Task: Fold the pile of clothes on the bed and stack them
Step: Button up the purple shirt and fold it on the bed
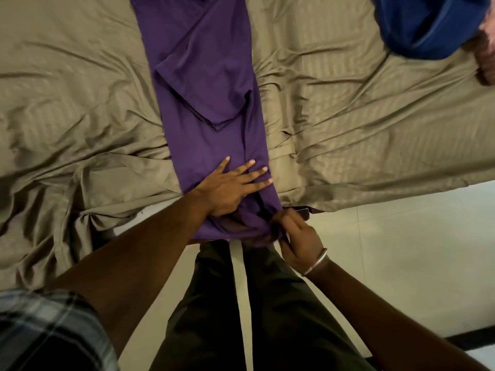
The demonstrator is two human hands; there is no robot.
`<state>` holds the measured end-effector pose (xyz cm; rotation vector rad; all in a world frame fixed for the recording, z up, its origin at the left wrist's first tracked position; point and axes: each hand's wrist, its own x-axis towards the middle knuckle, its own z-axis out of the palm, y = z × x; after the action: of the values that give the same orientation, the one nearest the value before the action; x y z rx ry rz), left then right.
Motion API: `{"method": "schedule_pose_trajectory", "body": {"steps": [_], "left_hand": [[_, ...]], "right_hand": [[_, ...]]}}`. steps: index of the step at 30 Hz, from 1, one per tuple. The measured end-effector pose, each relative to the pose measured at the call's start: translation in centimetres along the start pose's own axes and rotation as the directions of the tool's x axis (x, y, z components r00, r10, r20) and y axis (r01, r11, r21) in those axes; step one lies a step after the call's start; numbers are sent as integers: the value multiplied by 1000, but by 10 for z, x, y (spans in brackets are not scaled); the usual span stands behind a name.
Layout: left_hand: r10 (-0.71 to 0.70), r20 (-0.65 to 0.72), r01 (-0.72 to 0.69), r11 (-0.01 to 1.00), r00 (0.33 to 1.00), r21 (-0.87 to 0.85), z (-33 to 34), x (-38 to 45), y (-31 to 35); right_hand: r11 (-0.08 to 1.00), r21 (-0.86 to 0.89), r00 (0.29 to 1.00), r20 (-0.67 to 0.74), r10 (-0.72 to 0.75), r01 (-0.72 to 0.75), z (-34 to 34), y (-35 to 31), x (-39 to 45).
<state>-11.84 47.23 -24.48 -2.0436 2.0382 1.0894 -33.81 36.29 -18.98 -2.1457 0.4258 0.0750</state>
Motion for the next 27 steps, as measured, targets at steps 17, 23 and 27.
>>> {"method": "schedule_pose_trajectory", "body": {"steps": [17,23,27], "left_hand": [[-851,263,498,-2,455,-867,36,-104,52],[-721,530,395,-373,447,-840,41,-102,37],[-741,481,196,-444,468,-874,29,-99,43]], "right_hand": [[989,115,991,112,78,-91,-8,6,66],[980,185,976,189,-111,76,-12,6,75],[975,187,943,284,-174,124,-11,0,75]]}}
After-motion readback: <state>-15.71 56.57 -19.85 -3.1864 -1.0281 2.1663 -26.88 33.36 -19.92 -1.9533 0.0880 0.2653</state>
